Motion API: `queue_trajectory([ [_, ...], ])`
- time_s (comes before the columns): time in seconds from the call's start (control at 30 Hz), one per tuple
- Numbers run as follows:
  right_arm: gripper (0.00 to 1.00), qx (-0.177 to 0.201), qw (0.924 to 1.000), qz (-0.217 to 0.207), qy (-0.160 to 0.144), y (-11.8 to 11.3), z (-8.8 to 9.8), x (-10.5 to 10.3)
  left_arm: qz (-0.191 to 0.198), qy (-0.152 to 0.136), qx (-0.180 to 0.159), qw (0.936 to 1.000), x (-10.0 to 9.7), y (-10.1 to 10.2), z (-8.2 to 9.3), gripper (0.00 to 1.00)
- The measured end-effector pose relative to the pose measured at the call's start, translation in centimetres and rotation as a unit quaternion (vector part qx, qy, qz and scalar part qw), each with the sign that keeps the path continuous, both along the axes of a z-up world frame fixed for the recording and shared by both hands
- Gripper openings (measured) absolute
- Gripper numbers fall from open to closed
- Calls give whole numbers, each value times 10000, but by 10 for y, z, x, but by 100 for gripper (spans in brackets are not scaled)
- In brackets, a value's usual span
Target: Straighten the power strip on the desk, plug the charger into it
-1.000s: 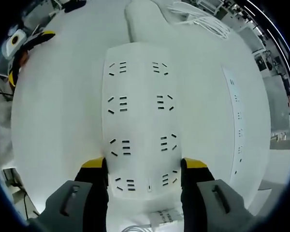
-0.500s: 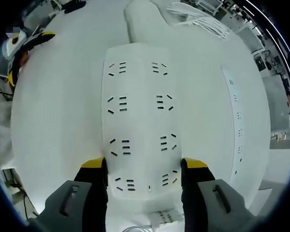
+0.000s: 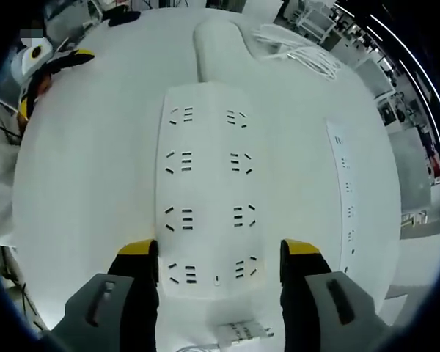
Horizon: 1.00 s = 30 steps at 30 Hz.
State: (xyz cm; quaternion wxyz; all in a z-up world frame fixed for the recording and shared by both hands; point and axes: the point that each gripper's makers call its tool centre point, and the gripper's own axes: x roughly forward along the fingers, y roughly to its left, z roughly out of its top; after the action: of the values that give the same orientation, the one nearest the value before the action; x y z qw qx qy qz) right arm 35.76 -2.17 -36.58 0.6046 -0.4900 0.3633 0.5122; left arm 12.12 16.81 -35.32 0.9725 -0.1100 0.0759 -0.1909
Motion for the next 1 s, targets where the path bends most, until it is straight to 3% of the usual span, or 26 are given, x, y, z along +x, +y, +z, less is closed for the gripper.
queue_trajectory([
  [0.37,96,756,9968,-86,-250,18,7,-1,-39,-17,-4,10000,-1,-1,0,95],
  [0.53,99,1310,9908,-214,-271,29,15,-2,-80,18,21,10000,0,-3,-1,95],
  [0.73,100,1804,9822,-387,-353,34,28,-11,-221,227,528,9981,1,-9,-8,96],
  [0.9,100,2392,9685,-628,-279,40,42,-18,-170,128,691,9974,8,-6,5,96],
  [1.0,100,2877,9523,-960,-332,38,56,-13,-221,-12,714,9972,7,-8,18,96],
])
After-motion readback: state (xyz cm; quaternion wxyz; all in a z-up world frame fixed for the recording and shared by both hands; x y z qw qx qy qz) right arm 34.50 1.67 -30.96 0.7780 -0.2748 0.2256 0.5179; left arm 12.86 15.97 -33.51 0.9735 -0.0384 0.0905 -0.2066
